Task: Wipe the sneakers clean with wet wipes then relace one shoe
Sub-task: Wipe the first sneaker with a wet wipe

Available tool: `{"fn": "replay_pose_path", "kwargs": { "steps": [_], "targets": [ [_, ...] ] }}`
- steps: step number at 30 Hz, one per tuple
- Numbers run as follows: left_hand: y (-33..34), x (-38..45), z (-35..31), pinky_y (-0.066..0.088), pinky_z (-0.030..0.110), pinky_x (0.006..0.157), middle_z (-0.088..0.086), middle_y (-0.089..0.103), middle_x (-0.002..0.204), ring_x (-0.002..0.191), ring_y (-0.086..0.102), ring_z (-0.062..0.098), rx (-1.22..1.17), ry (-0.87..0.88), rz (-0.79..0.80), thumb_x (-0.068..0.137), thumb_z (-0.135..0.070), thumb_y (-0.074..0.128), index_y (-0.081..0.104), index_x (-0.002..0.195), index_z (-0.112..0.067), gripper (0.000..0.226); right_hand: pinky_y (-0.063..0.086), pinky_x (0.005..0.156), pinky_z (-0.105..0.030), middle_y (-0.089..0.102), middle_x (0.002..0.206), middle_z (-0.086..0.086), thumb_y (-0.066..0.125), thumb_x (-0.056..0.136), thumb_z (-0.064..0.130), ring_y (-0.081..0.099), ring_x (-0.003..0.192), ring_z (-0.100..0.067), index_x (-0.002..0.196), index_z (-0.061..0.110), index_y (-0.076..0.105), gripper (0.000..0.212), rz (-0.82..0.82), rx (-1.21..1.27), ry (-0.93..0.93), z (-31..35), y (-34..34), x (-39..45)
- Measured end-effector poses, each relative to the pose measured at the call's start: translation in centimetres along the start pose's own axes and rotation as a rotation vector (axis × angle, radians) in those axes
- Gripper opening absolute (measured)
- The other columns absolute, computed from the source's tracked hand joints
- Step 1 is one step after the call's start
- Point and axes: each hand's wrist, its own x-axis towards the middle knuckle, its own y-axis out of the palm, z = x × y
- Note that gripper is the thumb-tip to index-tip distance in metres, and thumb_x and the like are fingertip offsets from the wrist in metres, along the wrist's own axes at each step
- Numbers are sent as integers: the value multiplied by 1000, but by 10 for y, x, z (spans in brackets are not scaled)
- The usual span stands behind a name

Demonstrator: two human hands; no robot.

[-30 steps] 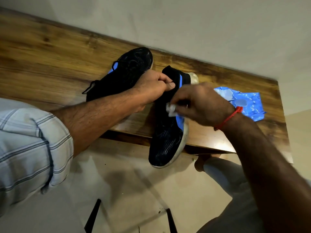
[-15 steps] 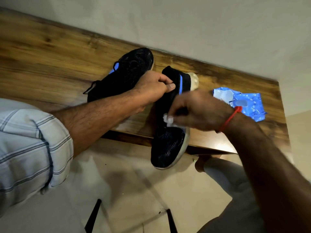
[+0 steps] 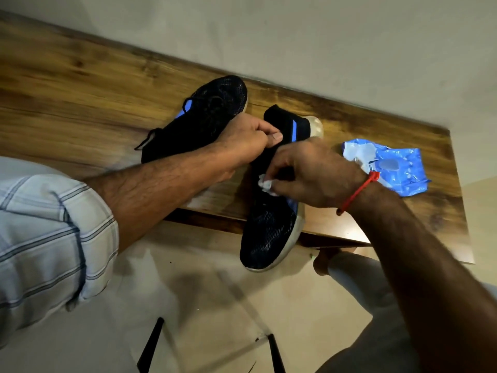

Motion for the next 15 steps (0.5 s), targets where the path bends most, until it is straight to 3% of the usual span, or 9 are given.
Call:
{"fn": "replay_pose_path", "kwargs": {
  "steps": [4, 5, 6, 9, 11, 13, 14, 15],
  "targets": [
    [0, 2, -2, 58, 38, 94, -2, 78, 95, 98, 72, 13, -10, -3, 15, 94, -15, 70, 81, 96, -21, 13, 46, 70, -30, 70, 79, -6, 71, 79, 22, 66, 74, -26, 82, 13, 77, 11, -516, -111, 168, -11, -2, 7],
    [-1, 3, -1, 58, 37, 95, -2, 78, 96, 99, 71, 13, -9, -9, 1, 93, -14, 70, 81, 97, -20, 13, 43, 70, -29, 70, 79, -6, 72, 79, 21, 65, 74, -26, 82, 13, 77, 10, -535, -126, 165, -10, -2, 8],
    [-1, 4, 0, 57, 38, 97, -1, 78, 97, 101, 70, 13, -3, -11, -11, 93, -14, 71, 81, 97, -18, 12, 40, 70, -28, 70, 78, -5, 72, 80, 23, 65, 75, -26, 81, 14, 77, 10, -444, -135, 135, -10, -1, 9],
    [0, 3, 2, 54, 40, 101, -1, 77, 101, 104, 69, 13, -1, -5, -9, 92, -16, 72, 81, 99, -17, 11, 42, 71, -23, 73, 83, 1, 73, 85, 30, 66, 79, -18, 85, 19, 77, 12, 3, -101, 95, 0, -4, 3],
    [0, 2, 1, 54, 39, 101, -1, 77, 101, 105, 69, 12, 8, 7, 9, 92, -17, 72, 81, 100, -18, 12, 45, 72, -25, 73, 84, -1, 74, 84, 28, 67, 79, -20, 86, 18, 77, 11, -134, -104, 115, -6, -3, 4],
    [-1, 2, 0, 55, 37, 101, -1, 77, 101, 105, 69, 12, 7, 7, 16, 93, -17, 71, 81, 100, -18, 12, 37, 68, -22, 71, 80, -5, 72, 82, 24, 65, 74, -23, 82, 14, 76, 11, -479, -129, 178, -17, -8, 5],
    [-1, 2, -1, 55, 38, 100, -1, 78, 100, 104, 70, 13, 1, 4, 13, 93, -17, 71, 81, 100, -18, 12, 34, 67, -22, 70, 78, -6, 72, 81, 23, 64, 71, -24, 80, 13, 75, 11, -562, -143, 196, -20, -10, 5],
    [-1, 2, -1, 55, 38, 101, -1, 78, 99, 104, 70, 13, 1, 2, 7, 93, -17, 72, 81, 99, -17, 12, 33, 67, -22, 69, 78, -6, 72, 81, 23, 64, 71, -26, 80, 13, 75, 10, -543, -150, 180, -21, -9, 5]
  ]
}}
